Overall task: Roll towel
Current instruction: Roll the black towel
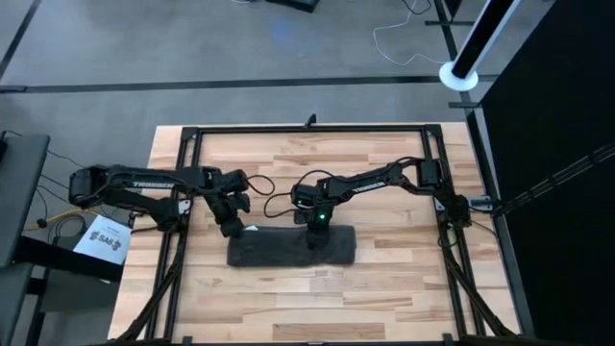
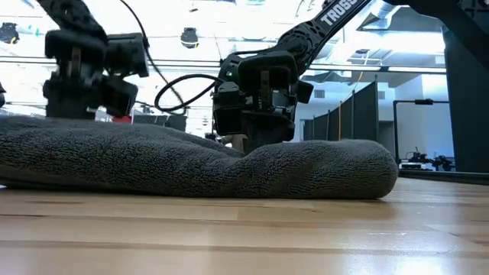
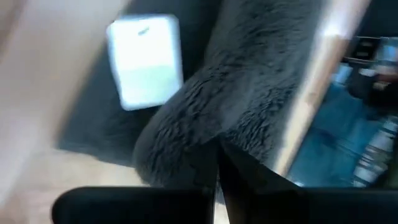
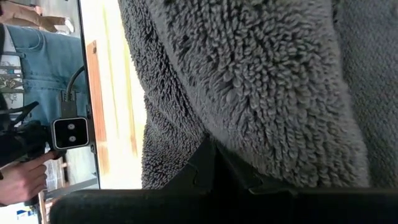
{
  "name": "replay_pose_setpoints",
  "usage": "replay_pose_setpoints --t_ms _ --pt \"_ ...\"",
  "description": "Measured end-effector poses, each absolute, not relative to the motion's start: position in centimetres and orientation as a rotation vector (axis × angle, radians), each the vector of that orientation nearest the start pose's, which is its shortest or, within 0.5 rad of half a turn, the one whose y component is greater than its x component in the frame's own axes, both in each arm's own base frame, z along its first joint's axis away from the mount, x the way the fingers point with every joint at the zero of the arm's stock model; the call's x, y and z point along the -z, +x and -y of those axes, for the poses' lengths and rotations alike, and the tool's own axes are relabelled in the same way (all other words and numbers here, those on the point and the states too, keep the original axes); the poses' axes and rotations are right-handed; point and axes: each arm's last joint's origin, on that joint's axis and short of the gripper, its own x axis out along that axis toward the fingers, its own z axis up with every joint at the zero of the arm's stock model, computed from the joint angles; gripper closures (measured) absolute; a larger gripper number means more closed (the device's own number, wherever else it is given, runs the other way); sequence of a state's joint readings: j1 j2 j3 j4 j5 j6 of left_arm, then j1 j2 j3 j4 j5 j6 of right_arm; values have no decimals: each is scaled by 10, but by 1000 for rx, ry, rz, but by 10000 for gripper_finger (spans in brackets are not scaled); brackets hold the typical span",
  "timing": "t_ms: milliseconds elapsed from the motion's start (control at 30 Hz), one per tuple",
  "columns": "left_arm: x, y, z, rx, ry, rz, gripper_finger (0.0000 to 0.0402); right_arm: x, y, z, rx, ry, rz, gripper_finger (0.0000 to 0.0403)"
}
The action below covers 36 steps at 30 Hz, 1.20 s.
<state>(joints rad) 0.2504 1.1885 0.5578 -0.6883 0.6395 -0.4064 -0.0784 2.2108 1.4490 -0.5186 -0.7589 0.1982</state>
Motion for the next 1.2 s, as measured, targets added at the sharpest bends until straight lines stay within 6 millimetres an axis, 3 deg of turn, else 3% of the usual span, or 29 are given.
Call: replay_pose_setpoints --t_ms 267,467,533,633,767,867,967,1200 --pt "-134 161 -26 -39 -907 -1386 402 -124 417 16 -439 688 -1248 403" --pt "-129 156 -25 -81 -886 -1414 402 -142 402 22 -414 709 -1319 403" --pt "-139 157 -25 -92 -896 -1418 402 -145 401 24 -413 713 -1316 403" --pt "-171 165 -24 -63 -870 -1352 402 -149 402 24 -414 727 -1303 403" --pt "-216 175 -23 10 -844 -1141 402 -149 402 27 -411 738 -1299 403" --pt "-230 184 -20 112 -861 -991 402 -150 403 31 -407 745 -1285 403" --pt "-219 192 -18 140 -876 -961 402 -150 402 37 -399 755 -1278 403" --pt "-161 195 -17 82 -894 -1157 402 -150 402 42 -391 763 -1269 403"
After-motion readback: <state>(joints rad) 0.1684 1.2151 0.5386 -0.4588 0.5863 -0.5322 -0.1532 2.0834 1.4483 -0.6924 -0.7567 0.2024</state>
